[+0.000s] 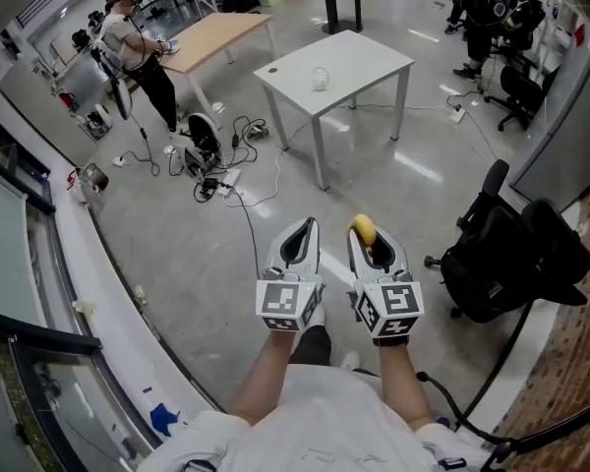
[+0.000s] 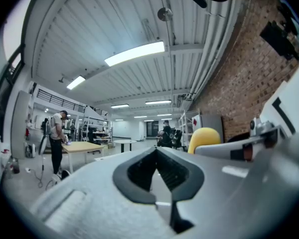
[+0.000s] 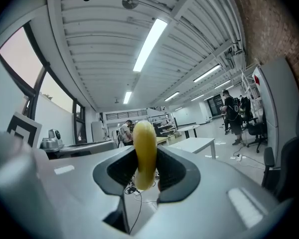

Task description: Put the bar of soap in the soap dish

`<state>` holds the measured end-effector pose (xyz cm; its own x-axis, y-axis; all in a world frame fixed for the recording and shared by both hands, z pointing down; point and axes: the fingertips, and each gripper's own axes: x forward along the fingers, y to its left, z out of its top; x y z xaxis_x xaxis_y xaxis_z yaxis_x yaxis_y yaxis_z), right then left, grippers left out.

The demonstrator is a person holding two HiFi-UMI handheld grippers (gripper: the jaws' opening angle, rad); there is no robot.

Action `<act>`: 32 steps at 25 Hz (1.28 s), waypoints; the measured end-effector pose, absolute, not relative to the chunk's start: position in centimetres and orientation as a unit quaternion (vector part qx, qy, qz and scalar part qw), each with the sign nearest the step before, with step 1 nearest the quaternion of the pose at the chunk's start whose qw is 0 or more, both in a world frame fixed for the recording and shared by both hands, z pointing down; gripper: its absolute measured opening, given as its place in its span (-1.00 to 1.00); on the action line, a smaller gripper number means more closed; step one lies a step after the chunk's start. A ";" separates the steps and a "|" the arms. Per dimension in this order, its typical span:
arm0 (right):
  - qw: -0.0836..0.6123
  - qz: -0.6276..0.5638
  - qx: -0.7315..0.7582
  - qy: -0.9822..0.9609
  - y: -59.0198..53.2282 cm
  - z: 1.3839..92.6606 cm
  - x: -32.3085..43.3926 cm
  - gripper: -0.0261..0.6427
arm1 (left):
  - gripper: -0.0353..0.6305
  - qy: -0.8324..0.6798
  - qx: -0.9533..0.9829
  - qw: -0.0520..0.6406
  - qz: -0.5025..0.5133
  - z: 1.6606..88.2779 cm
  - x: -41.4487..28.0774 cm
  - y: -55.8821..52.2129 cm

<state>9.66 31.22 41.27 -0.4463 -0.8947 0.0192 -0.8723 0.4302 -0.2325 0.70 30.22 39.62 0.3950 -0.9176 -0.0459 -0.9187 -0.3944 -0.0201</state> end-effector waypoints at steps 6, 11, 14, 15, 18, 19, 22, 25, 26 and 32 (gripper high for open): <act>0.038 -0.100 -0.539 0.836 25.4 42.4 10.8 -0.57 | -0.89 0.542 -0.839 -0.005 0.036 40.9 1.4 23.9; 0.031 -0.086 -0.541 0.836 19.5 40.7 10.7 -0.57 | -0.89 0.537 -0.840 -0.018 0.068 39.3 0.3 17.2; 0.027 -0.082 -0.535 0.841 15.9 39.9 9.3 -0.57 | -0.89 0.527 -0.844 -0.027 0.098 37.7 -1.1 13.7; 0.024 -0.082 -0.531 0.843 14.7 39.8 8.5 -0.57 | -0.89 0.524 -0.845 -0.026 0.103 37.3 -1.6 12.7; 0.020 -0.083 -0.520 0.850 11.7 39.6 6.2 -0.57 | -0.89 0.519 -0.848 -0.017 0.105 36.9 -2.7 10.1; 0.021 -0.083 -0.517 0.852 10.8 39.5 5.5 -0.57 | -0.89 0.519 -0.849 -0.012 0.099 36.9 -3.0 9.2; 0.022 -0.078 -0.509 0.857 8.8 39.4 3.7 -0.57 | -0.89 0.533 -0.843 0.008 0.071 37.1 -3.9 6.7; 0.005 -0.075 -0.509 0.857 6.7 40.4 3.3 -0.57 | -0.88 0.556 -0.830 0.017 0.036 39.6 -5.0 3.5; 0.000 -0.079 -0.510 0.856 6.0 40.8 3.3 -0.57 | -0.88 0.560 -0.828 0.014 0.024 40.6 -5.2 2.5; 0.001 -0.099 -0.498 0.862 -0.6 42.4 2.8 -0.57 | -0.88 0.567 -0.823 0.006 0.029 41.8 -6.1 -2.6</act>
<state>2.76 -0.62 42.36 -0.5044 -0.8580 0.0971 -0.8576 0.4846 -0.1723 -6.09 -2.60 41.84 0.3549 -0.9333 -0.0552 -0.9340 -0.3565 0.0223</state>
